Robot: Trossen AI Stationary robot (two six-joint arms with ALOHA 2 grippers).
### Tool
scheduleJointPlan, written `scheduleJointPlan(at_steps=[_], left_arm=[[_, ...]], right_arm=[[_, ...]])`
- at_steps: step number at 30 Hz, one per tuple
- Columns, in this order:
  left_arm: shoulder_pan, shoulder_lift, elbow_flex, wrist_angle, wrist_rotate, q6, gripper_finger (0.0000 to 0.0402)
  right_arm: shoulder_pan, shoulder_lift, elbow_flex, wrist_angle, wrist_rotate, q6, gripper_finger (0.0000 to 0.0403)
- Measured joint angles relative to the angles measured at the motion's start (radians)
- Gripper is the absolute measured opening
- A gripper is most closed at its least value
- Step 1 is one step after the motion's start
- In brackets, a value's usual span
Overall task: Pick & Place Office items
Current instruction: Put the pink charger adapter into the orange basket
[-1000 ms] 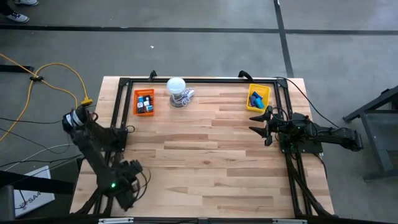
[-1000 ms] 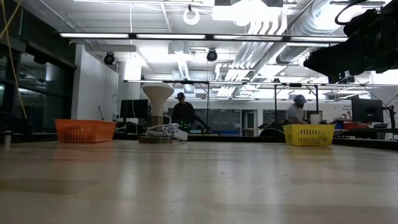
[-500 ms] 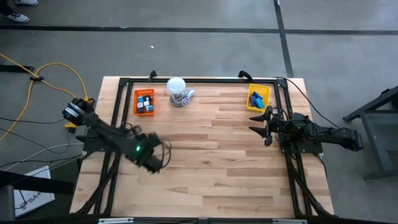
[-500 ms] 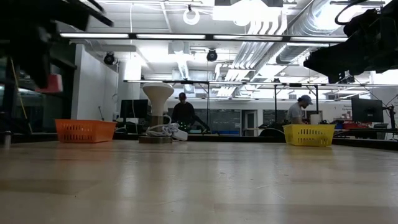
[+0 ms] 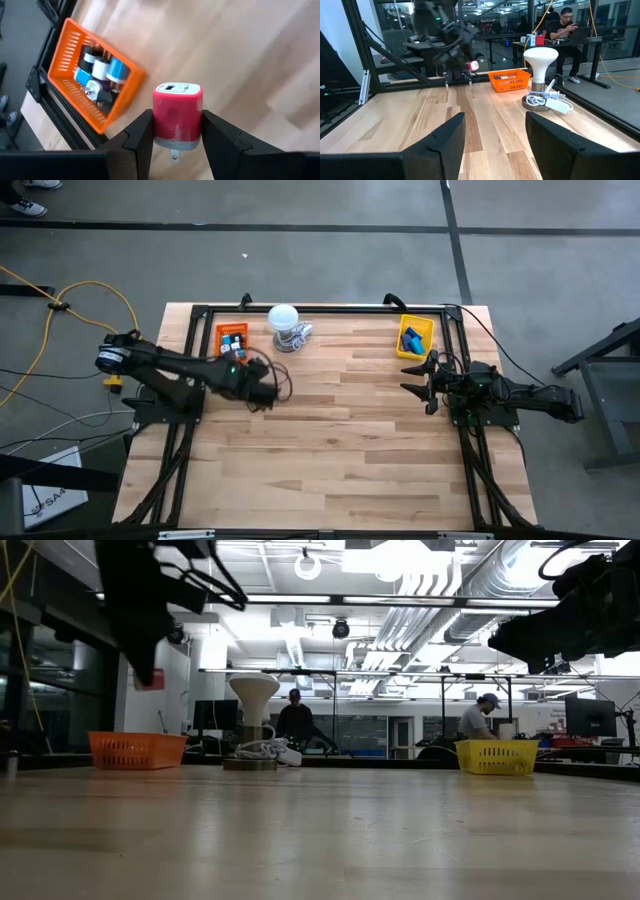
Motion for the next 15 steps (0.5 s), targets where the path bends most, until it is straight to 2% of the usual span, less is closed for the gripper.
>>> scheduleJointPlan(at_steps=[5, 15], left_arm=[[0.148, -0.002, -0.034, 0.090, 0.004, 0.080, 0.0136], [0.433, -0.001, -0.104, 0.247, 0.090, 0.173, 0.0136]], right_arm=[[0.000, 0.000, 0.000, 0.000, 0.000, 0.000, 0.0195], [0.000, 0.000, 0.000, 0.000, 0.000, 0.000, 0.0195]])
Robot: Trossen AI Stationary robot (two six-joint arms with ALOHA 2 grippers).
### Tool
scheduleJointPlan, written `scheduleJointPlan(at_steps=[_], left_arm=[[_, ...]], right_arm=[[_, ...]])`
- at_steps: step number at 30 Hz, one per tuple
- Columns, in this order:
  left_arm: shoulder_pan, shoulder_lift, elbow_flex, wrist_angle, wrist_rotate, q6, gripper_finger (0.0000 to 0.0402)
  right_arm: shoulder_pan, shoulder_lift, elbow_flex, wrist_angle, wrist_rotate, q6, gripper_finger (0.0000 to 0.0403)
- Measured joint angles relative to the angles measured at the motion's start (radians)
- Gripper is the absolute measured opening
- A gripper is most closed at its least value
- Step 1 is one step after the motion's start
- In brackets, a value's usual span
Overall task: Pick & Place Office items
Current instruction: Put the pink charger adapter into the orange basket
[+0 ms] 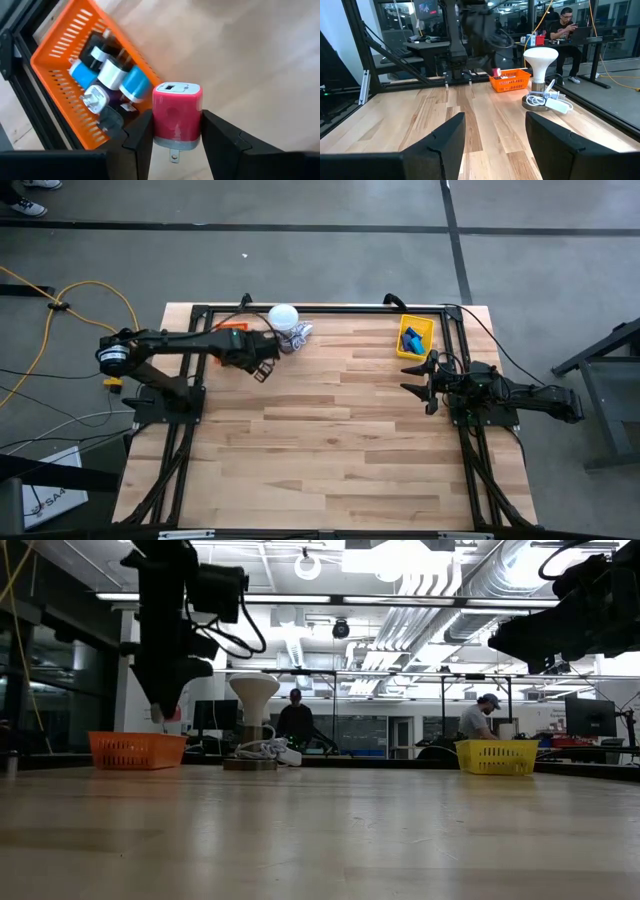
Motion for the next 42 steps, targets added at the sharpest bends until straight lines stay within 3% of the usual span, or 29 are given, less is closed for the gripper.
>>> scheduleJointPlan(at_steps=[11, 20, 35, 42], left_arm=[[0.203, 0.000, 0.000, 0.023, 0.047, 0.009, 0.0136], [0.302, 0.000, -0.013, 0.023, 0.092, 0.053, 0.0136], [0.345, 0.000, -0.092, 0.101, 0.157, 0.067, 0.0137], [0.345, 0.000, -0.092, 0.100, 0.156, 0.065, 0.0170]], right_arm=[[0.000, 0.000, 0.000, 0.000, 0.000, 0.000, 0.0195], [0.000, 0.000, 0.000, 0.000, 0.000, 0.000, 0.0195], [0.000, 0.000, 0.000, 0.000, 0.000, 0.000, 0.0195], [0.000, 0.000, 0.000, 0.000, 0.000, 0.000, 0.0195]])
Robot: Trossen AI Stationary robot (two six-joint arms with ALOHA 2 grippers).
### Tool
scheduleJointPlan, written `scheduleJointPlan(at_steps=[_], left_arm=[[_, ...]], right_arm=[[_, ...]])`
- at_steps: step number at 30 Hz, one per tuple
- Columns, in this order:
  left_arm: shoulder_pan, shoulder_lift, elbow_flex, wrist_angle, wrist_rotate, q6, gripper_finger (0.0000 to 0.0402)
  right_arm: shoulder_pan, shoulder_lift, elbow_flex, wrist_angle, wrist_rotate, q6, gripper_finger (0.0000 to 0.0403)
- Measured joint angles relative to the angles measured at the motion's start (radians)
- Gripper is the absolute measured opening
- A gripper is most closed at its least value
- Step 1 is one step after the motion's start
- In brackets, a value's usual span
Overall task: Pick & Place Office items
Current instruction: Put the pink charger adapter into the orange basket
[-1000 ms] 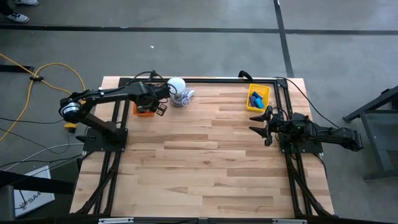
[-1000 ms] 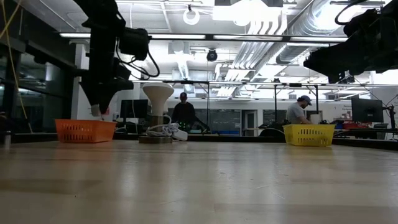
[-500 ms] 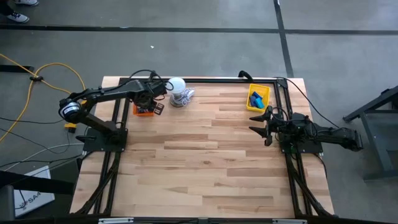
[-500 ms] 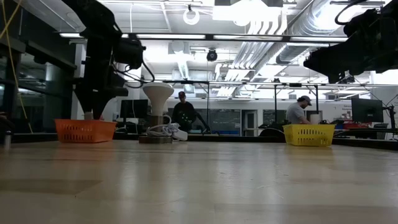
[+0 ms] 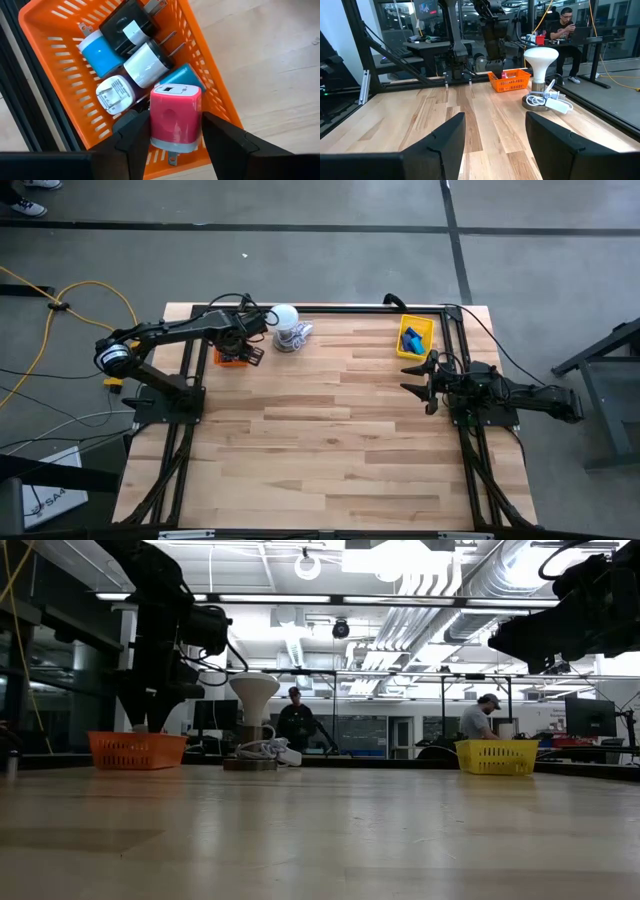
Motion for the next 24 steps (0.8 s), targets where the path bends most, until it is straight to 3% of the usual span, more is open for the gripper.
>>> scheduleJointPlan(at_steps=[17, 24], left_arm=[[0.000, -0.001, 0.000, -0.001, -0.006, 0.000, 0.0177], [0.000, -0.059, 0.000, -0.003, -0.033, 0.004, 0.0177]], right_arm=[[0.000, 0.000, 0.000, 0.000, 0.000, 0.000, 0.0195], [0.000, 0.000, 0.000, 0.000, 0.000, 0.000, 0.0195]])
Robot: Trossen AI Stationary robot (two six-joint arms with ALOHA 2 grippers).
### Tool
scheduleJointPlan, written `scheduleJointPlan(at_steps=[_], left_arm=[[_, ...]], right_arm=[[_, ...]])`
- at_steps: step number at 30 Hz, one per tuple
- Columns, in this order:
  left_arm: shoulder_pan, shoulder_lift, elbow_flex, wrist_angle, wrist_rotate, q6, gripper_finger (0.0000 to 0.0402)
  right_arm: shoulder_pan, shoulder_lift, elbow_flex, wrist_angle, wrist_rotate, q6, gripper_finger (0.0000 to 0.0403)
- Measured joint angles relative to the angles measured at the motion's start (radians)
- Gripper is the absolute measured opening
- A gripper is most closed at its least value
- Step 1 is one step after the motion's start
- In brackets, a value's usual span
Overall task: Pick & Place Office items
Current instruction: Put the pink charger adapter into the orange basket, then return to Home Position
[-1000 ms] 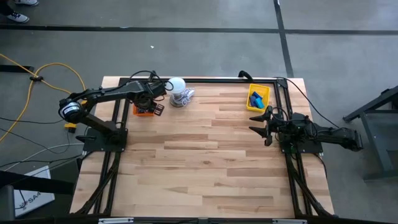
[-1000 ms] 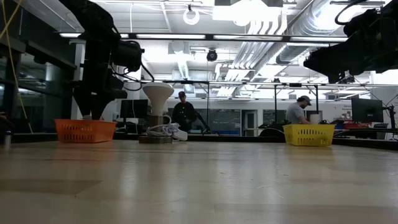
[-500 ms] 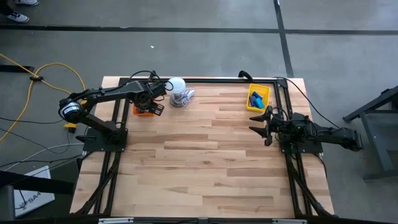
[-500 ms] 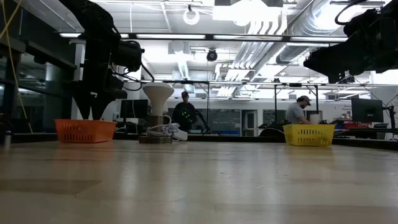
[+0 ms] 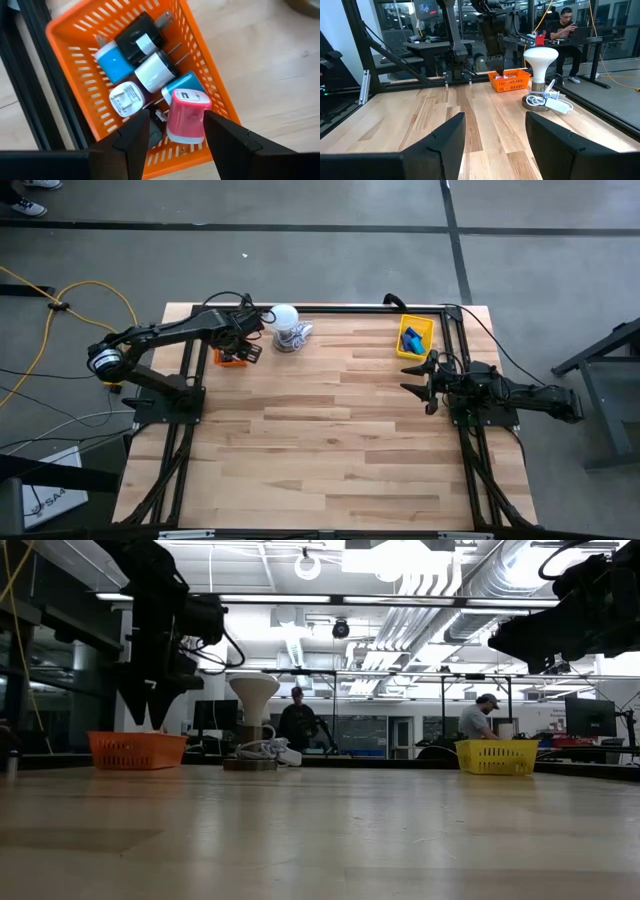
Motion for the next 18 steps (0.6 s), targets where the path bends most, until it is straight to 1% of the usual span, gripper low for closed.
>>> scheduleJointPlan(at_steps=[11, 18], left_arm=[[-0.001, -0.074, 0.000, -0.006, -0.012, 0.001, 0.0177], [-0.034, -0.149, 0.000, -0.006, -0.013, 0.017, 0.0177]], right_arm=[[0.000, 0.000, 0.000, 0.000, 0.000, 0.000, 0.0195], [0.000, 0.000, 0.000, 0.000, 0.000, 0.000, 0.0195]])
